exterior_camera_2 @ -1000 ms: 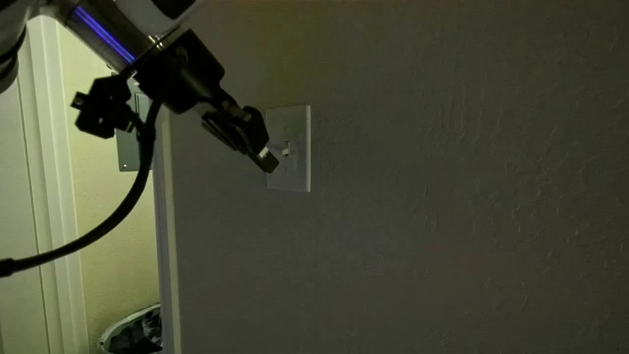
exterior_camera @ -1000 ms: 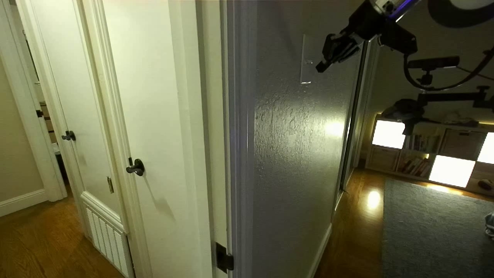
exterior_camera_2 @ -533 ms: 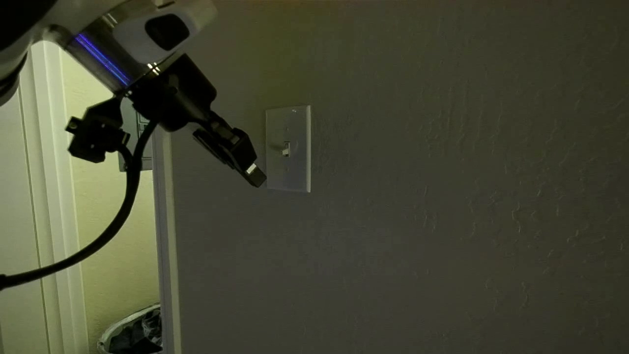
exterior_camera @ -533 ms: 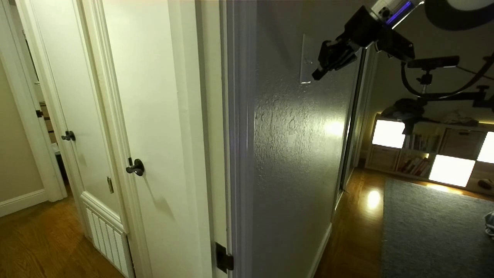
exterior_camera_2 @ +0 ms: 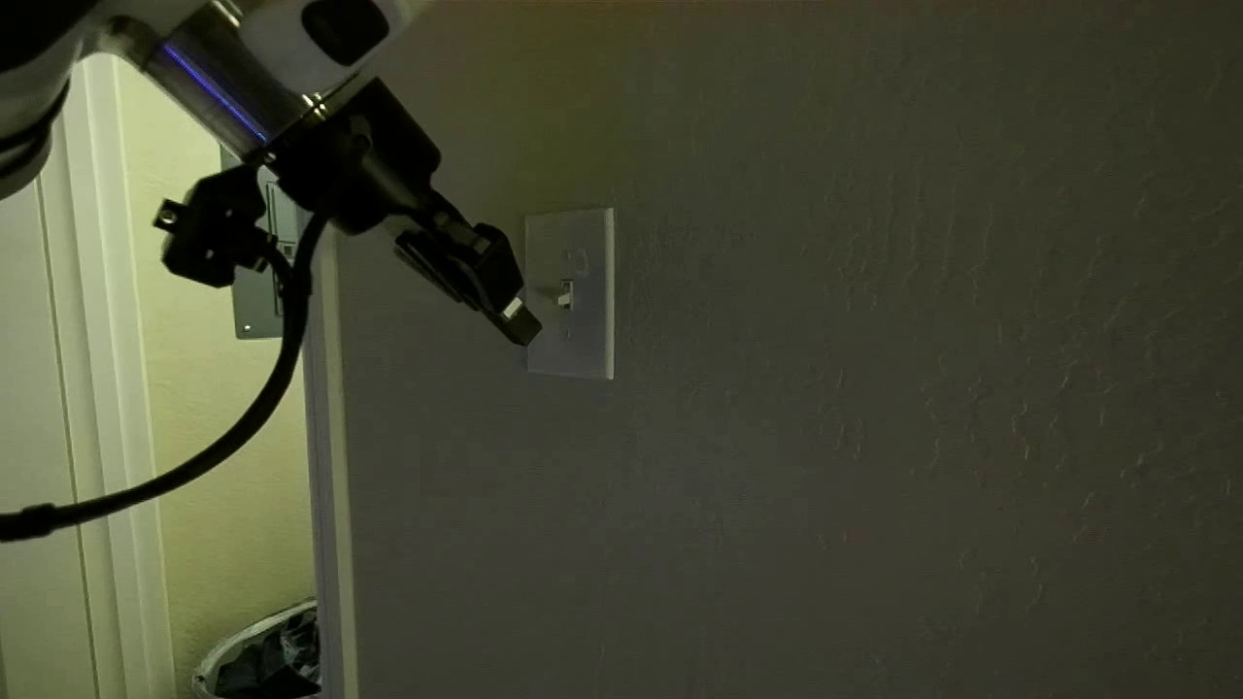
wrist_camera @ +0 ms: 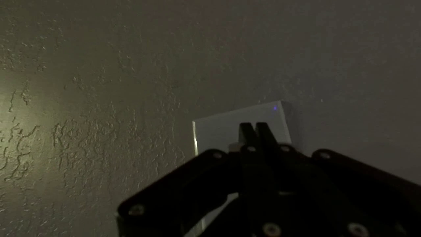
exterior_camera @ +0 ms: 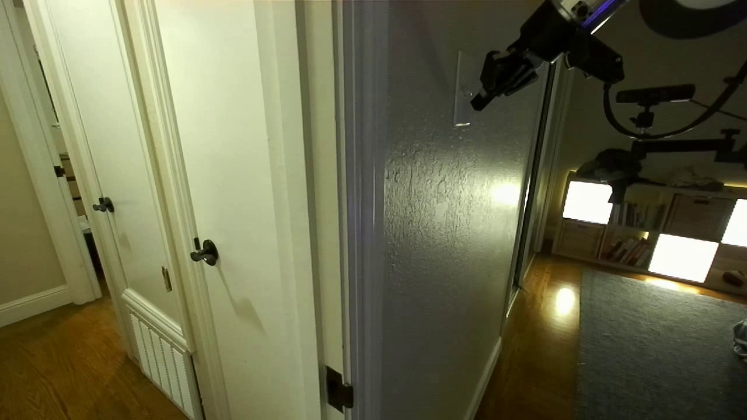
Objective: Switch on the light
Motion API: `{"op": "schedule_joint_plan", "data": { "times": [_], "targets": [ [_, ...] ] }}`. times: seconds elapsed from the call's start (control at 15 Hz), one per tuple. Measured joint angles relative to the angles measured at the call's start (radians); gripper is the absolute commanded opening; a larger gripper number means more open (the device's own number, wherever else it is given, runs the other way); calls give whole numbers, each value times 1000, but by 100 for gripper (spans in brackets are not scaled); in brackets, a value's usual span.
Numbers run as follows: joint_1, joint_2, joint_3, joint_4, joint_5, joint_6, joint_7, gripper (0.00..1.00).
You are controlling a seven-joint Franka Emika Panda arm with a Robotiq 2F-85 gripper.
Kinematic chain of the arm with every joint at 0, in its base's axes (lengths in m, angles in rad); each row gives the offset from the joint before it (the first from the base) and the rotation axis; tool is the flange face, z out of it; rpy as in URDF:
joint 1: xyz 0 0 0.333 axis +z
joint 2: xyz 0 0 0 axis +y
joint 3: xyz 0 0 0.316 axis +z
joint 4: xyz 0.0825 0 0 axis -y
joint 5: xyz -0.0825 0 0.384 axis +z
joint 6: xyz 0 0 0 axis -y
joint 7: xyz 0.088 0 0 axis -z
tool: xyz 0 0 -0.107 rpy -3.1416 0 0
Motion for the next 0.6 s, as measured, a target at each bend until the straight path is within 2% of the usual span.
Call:
{"op": "schedule_joint_plan", "data": {
  "times": [0.6],
  "targets": [
    [-16,0,0,15,-42,0,0,6]
  ]
}}
